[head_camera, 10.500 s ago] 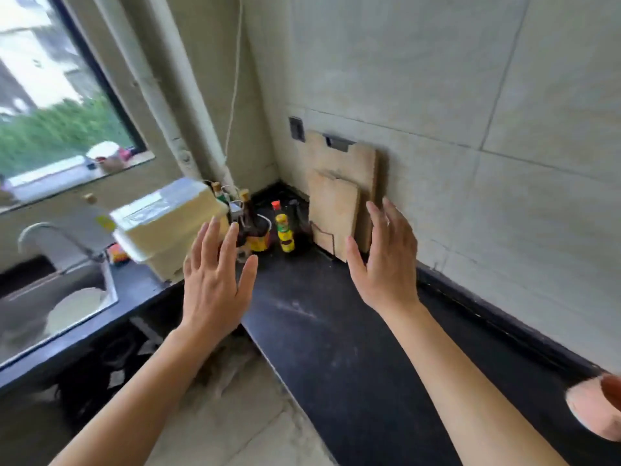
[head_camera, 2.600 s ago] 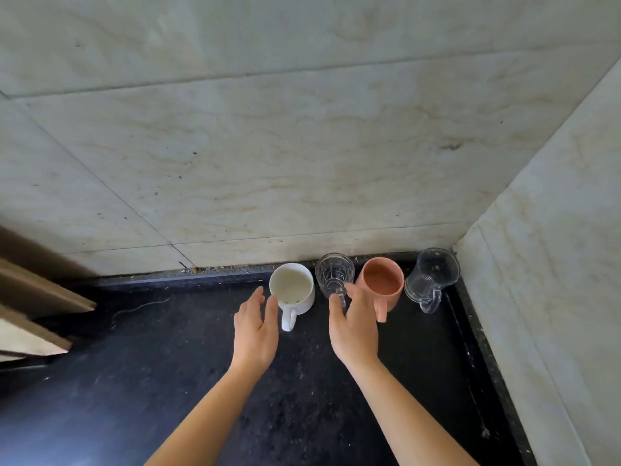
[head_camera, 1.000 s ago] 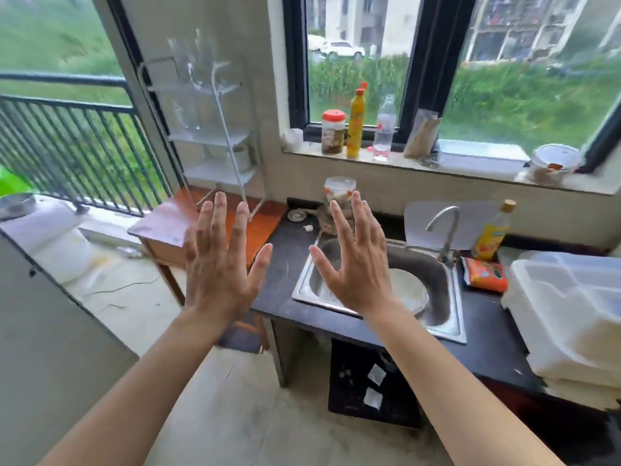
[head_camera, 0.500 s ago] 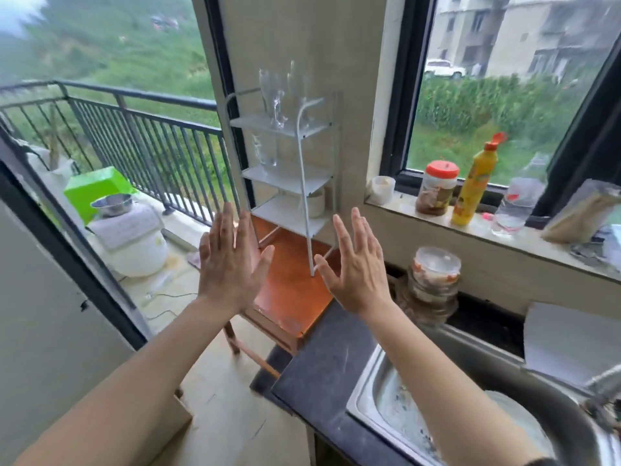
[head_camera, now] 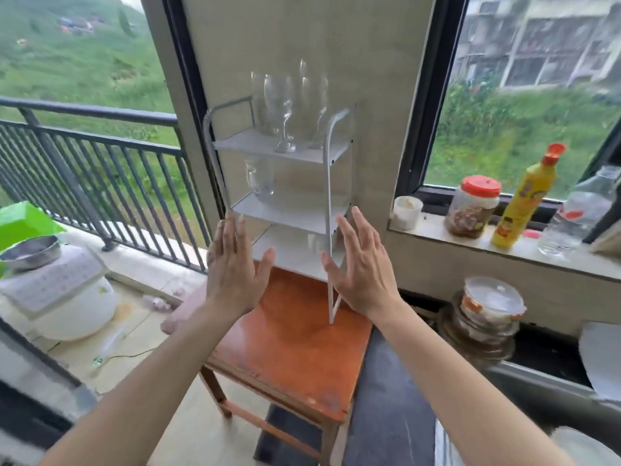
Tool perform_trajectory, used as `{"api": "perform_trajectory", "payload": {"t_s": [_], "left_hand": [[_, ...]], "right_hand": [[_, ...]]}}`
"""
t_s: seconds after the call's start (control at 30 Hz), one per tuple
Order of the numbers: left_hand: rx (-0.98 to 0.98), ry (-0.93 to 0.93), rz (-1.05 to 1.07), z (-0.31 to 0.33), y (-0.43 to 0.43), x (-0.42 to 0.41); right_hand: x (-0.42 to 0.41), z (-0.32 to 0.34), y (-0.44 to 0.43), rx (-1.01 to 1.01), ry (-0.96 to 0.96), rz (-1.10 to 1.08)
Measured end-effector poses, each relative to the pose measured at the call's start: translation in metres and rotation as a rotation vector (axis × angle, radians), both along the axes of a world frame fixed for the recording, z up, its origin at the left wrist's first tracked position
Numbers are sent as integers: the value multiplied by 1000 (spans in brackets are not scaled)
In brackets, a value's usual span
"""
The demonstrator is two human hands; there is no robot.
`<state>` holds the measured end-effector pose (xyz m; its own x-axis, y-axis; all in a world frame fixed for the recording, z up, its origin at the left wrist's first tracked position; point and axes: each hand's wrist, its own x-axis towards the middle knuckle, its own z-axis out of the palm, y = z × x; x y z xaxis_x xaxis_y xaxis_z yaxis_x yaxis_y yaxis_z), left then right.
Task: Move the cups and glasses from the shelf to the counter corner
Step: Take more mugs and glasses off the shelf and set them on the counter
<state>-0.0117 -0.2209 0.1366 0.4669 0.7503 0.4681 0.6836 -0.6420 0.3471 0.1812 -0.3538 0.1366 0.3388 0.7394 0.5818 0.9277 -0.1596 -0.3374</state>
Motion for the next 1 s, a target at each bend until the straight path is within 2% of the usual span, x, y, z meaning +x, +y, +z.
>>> {"api": "perform_trajectory", "payload": {"t_s": [0.27,0.33,0.47,0.57,0.7,0.8,0.9,1.0], "left_hand": [[-89,-100,-181,15,130,15],[-175,-153,-193,12,146,24],[-321,-204,-201,4,170,39],[-348,-134,-215,-5,185,47],[-264,124,-274,-29,202,50],[-164,265,-319,-50,210,44],[-127,284,-361,-57,221,38],[-119,272,-383,-56,228,37]], "right_hand": [[-33,14,94,51,89,-62],[-38,4,108,-29,143,-72],[-38,-37,132,-400,398,-156],[-32,-61,148,-486,631,-228],[-22,-87,180,-460,903,-311],[-15,-102,201,-356,1038,-333],[-8,-109,217,-141,1156,-355],[1,-112,230,-63,1167,-438]]}}
